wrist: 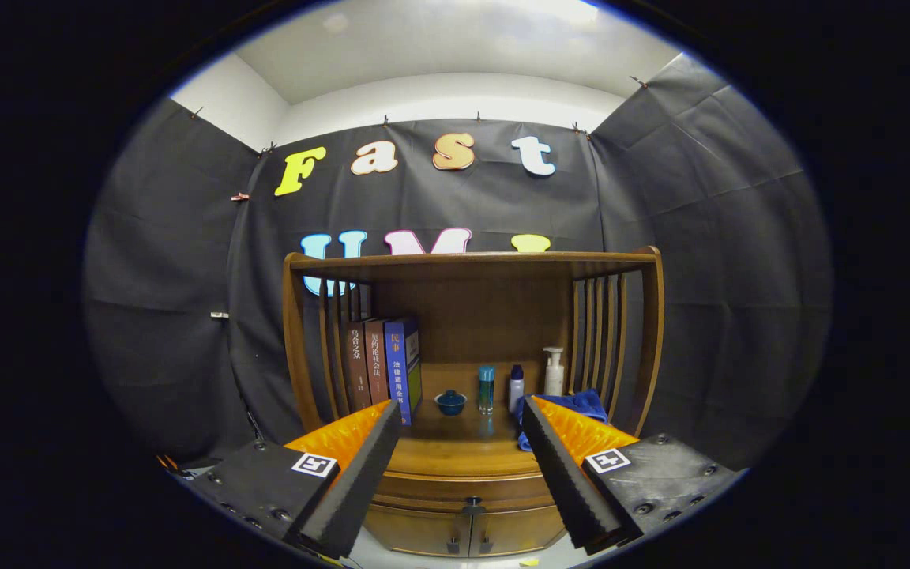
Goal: Pull open the drawer, take out the items inside it, and place them on the countertop above the cabinet.
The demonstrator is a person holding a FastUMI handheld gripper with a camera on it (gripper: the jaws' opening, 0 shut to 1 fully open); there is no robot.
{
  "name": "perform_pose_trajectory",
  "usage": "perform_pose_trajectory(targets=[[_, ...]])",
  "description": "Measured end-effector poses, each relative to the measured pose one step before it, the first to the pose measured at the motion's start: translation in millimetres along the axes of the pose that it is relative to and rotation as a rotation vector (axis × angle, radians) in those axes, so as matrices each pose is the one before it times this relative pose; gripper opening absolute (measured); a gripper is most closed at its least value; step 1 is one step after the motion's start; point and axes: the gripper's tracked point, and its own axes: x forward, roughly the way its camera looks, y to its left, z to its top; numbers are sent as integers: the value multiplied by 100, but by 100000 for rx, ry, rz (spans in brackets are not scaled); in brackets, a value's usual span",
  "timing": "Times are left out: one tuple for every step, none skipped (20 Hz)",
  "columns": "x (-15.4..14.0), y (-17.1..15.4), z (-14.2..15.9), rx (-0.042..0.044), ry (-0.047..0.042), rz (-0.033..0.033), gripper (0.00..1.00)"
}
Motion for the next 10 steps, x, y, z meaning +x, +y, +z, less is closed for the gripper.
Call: perform_pose_trajectory(targets=[[38, -85, -118, 1, 152, -154, 98], [-5, -122, -127, 35, 207, -107, 98], [-10, -20, -146, 144, 240, 14, 98], [66, 4, -4, 148, 209, 9, 98], [1, -91, -67, 121, 172, 33, 98], [53, -52, -82, 133, 198, -126, 98], [26, -141, -49, 174, -13, -132, 98], [20, -44, 49, 203, -186, -107, 98], [80, -44, -43, 122, -149, -60, 98], [80, -67, -133, 105, 66, -45, 98]])
